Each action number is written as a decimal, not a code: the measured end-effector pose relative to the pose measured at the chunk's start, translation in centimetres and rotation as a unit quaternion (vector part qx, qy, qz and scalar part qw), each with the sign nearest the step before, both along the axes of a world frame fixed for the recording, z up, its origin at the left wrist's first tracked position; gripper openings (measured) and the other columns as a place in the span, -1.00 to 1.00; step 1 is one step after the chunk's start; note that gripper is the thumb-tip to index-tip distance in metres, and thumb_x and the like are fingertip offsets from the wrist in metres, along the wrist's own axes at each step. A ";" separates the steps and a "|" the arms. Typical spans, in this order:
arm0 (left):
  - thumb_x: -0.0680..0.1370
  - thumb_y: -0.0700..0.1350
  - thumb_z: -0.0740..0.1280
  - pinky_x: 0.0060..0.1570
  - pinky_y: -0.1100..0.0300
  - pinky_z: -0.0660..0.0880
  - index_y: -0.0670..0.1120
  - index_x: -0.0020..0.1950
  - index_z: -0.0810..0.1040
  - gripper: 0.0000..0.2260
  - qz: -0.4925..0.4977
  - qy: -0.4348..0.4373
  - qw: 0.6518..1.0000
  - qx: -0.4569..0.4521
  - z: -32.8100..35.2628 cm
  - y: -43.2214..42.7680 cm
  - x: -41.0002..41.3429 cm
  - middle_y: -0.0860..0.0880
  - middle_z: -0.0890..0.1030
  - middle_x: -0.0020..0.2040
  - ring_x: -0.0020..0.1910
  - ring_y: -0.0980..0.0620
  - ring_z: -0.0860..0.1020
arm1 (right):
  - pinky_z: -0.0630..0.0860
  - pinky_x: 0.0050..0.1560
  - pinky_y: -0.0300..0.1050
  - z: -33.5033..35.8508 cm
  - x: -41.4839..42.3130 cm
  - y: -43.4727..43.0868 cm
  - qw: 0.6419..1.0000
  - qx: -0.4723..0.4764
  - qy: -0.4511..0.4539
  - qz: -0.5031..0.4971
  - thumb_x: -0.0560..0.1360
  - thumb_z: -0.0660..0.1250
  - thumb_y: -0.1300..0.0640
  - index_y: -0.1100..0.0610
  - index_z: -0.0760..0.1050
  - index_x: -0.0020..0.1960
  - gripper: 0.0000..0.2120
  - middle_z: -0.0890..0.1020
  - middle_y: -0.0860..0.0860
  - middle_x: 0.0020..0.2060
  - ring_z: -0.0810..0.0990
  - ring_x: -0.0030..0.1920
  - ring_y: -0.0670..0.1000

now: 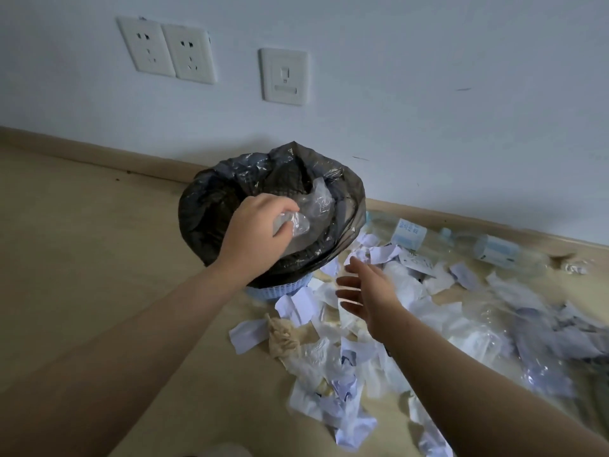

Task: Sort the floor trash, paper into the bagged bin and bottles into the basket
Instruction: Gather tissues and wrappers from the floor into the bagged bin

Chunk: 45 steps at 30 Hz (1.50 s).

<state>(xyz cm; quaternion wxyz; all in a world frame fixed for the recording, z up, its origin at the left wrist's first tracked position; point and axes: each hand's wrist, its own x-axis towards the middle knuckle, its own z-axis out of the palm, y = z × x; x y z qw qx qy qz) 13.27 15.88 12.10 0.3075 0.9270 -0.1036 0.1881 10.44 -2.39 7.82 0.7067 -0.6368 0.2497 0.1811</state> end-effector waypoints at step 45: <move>0.44 -0.17 0.36 0.06 0.15 0.41 -0.01 -0.14 0.43 -0.88 -0.149 0.320 0.935 0.000 -9.9 -6.3 -3.7 0.05 0.47 0.02 0.05 0.03 0.47 | 0.50 -0.19 -0.17 -3.4 -2.5 -7.2 0.927 -0.345 -0.068 0.131 0.48 0.28 0.23 -0.01 0.55 -0.16 -0.84 0.61 0.02 -0.16 0.53 -0.24 -0.01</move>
